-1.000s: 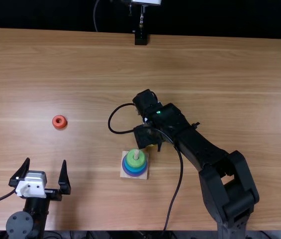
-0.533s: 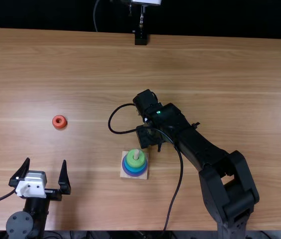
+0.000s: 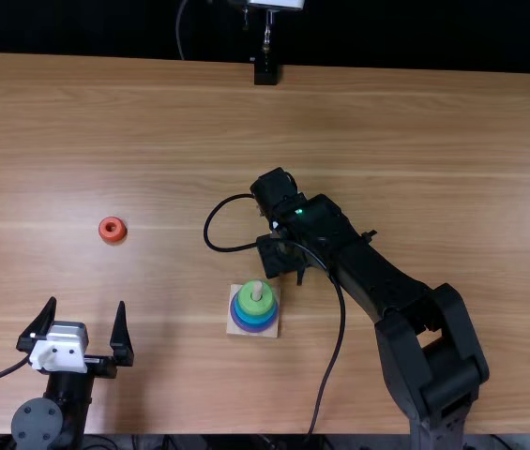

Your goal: Build the Hanoi tower: stack the rings onto the peg from bottom to top in this color order: purple, dark blue, light blue, dark green, light green, yellow, orange.

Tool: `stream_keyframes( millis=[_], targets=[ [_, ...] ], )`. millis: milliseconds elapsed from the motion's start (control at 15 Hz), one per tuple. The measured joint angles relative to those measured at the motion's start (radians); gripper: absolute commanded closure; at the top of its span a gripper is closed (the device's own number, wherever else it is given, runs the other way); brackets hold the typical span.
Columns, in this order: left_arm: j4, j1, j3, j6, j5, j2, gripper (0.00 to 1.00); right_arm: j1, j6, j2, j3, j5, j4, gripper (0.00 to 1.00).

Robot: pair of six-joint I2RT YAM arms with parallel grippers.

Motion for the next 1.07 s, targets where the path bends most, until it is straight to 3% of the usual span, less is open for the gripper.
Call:
stream_keyframes(
  millis=[333, 667, 1067],
  targets=[
    [0.0, 0.0, 0.0, 0.0, 0.0, 0.0, 0.0, 0.0, -0.033, -0.001, 0.082, 0.0, -0.033, 1.0],
    [0.0, 0.0, 0.0, 0.0, 0.0, 0.0, 0.0, 0.0, -0.085, -0.021, 0.244, 0.0, -0.266, 1.0],
    [0.0, 0.0, 0.0, 0.0, 0.0, 0.0, 0.0, 0.0, -0.113, -0.046, 0.455, 0.0, -0.51, 1.0]
  ],
)
